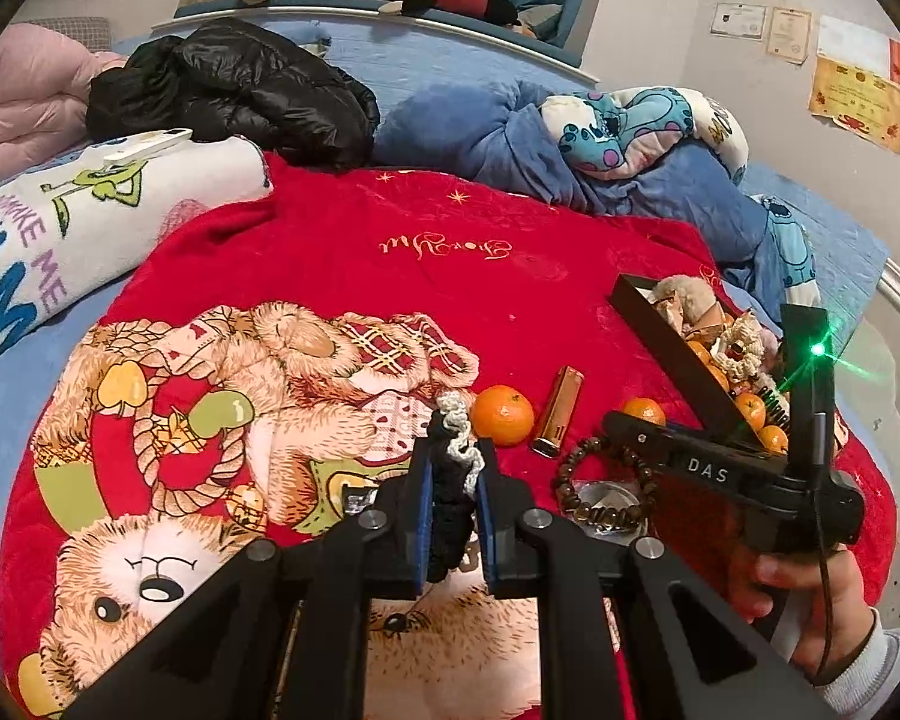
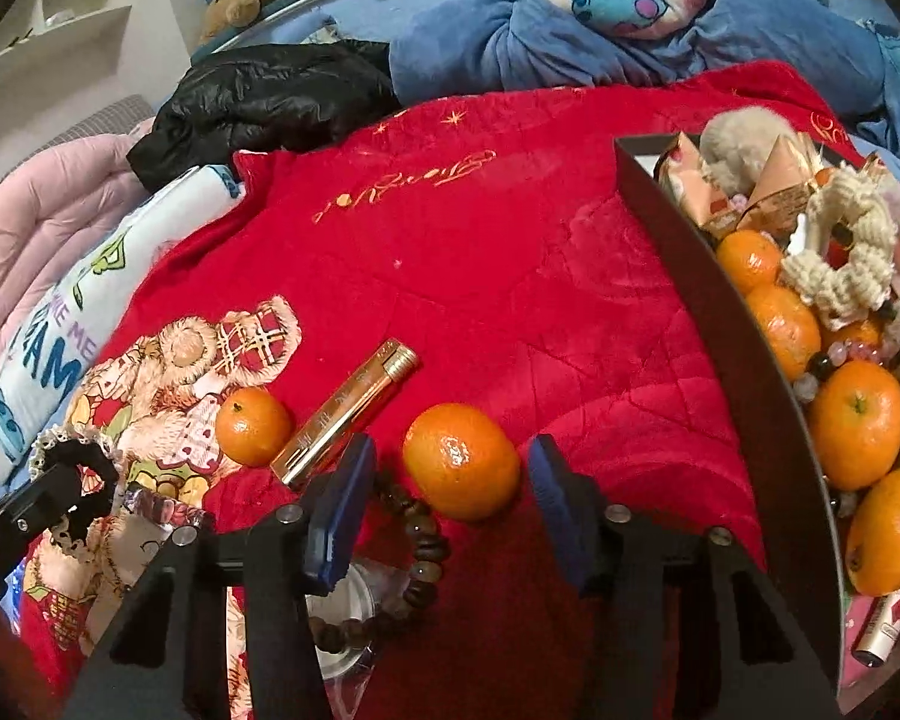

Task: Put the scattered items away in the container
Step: 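Close the right gripper on the orange and lift it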

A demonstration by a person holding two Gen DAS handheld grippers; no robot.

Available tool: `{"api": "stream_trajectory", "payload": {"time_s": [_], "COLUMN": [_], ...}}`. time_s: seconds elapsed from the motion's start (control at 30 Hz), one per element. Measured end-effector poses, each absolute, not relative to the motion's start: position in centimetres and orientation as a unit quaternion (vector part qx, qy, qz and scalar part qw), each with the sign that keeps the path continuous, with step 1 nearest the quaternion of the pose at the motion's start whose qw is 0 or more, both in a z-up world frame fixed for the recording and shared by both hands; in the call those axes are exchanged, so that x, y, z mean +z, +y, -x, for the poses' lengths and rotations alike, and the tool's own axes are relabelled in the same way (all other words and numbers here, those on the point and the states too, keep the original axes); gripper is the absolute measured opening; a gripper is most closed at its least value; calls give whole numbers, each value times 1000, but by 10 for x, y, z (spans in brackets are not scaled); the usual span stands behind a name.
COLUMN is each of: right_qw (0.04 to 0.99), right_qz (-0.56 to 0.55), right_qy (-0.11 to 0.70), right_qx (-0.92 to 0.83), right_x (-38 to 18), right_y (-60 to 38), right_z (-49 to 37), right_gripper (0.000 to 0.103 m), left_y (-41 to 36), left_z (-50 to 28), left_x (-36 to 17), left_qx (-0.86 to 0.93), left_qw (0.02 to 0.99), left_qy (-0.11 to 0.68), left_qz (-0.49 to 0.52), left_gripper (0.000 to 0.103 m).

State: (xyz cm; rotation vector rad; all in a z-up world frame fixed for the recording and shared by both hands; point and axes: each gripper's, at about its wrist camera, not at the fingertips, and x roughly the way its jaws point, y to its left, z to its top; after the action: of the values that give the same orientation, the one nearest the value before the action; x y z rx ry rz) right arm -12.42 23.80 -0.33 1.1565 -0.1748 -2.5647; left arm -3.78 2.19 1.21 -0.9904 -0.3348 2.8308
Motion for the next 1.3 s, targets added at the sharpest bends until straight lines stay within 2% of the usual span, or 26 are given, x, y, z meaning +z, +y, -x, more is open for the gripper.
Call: {"api": "stream_trajectory", "payload": {"time_s": [0.07,0.13,0.17,0.2,0.83,1.3], "right_qw": [158,158,160,160,156,146], "right_qz": [-405,-405,-405,-406,-378,-328], "right_qy": [-61,-60,-62,-64,-70,-75], "right_qx": [-898,-899,-898,-897,-910,-930], "right_x": [-3,-4,-4,-5,16,54], "right_y": [239,238,239,239,244,300], "right_z": [124,124,124,124,110,64], "right_gripper": [49,44,37,36,36,36], "left_y": [24,26,27,27,42,102], "left_z": [38,38,37,37,35,28], "left_x": [12,13,13,14,21,29], "left_qx": [936,937,937,938,940,934], "left_qw": [64,66,67,67,85,146], "left_qy": [-109,-106,-105,-104,-96,-86], "left_qz": [328,327,326,325,317,314], "left_gripper": [13,13,13,13,13,13]}}
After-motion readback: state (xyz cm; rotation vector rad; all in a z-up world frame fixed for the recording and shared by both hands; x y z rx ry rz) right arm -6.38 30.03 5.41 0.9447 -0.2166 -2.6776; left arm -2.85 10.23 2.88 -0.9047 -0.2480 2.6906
